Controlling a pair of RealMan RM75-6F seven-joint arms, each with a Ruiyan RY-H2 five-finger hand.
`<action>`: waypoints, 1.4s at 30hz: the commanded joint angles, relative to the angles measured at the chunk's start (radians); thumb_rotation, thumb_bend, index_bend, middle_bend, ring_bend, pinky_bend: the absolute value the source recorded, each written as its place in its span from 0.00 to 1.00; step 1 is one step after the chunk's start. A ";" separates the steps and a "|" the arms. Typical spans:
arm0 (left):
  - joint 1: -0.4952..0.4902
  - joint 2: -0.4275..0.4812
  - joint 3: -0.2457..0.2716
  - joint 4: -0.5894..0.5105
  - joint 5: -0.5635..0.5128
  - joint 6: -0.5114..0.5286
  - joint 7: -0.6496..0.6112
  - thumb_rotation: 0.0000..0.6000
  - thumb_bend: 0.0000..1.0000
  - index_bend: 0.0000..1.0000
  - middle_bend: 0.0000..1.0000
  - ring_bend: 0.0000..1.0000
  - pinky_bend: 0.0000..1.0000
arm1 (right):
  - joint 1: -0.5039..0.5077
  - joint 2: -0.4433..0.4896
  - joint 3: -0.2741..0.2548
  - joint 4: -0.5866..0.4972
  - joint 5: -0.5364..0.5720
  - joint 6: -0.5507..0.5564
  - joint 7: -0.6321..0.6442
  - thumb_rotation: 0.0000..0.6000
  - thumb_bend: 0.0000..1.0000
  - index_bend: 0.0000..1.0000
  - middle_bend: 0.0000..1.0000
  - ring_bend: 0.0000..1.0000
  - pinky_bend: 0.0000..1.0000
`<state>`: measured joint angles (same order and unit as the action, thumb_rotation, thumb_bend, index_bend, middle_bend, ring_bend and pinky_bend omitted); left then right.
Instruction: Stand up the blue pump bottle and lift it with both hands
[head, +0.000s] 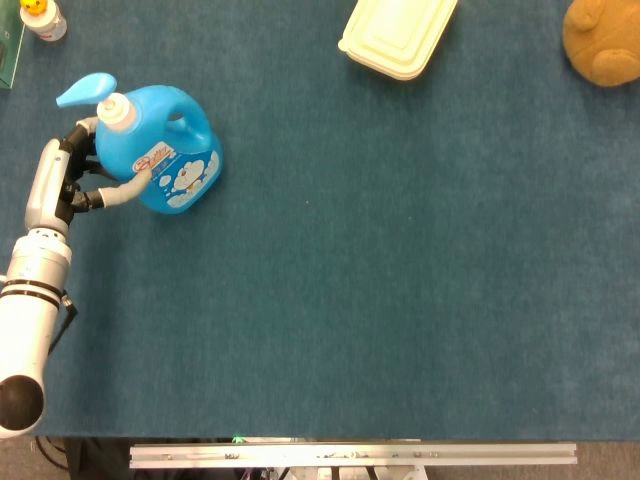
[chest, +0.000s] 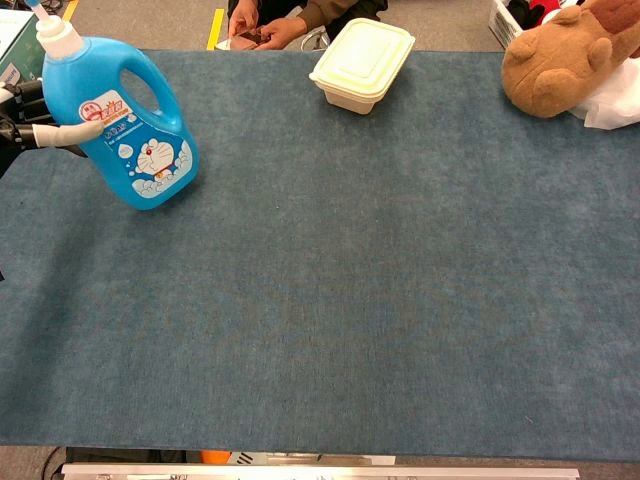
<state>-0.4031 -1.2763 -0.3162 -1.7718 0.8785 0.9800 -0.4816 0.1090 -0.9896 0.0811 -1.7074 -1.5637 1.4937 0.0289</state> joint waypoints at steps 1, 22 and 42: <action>0.011 0.044 -0.012 -0.009 0.079 -0.063 -0.074 1.00 0.22 0.41 0.41 0.45 0.44 | 0.015 0.015 -0.001 -0.027 -0.013 -0.019 0.013 1.00 0.04 0.06 0.25 0.26 0.27; 0.025 0.128 0.037 -0.078 0.421 -0.077 -0.245 1.00 0.22 0.41 0.40 0.44 0.44 | 0.221 0.127 0.042 -0.323 -0.026 -0.285 0.221 1.00 0.04 0.17 0.28 0.26 0.27; 0.025 0.141 0.103 -0.194 0.447 0.003 -0.172 1.00 0.22 0.41 0.40 0.43 0.44 | 0.444 -0.040 0.157 -0.456 0.335 -0.473 0.016 1.00 0.20 0.32 0.33 0.25 0.27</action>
<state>-0.3773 -1.1336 -0.2178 -1.9618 1.3271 0.9800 -0.6603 0.5231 -1.0071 0.2197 -2.1380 -1.2819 1.0328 0.0940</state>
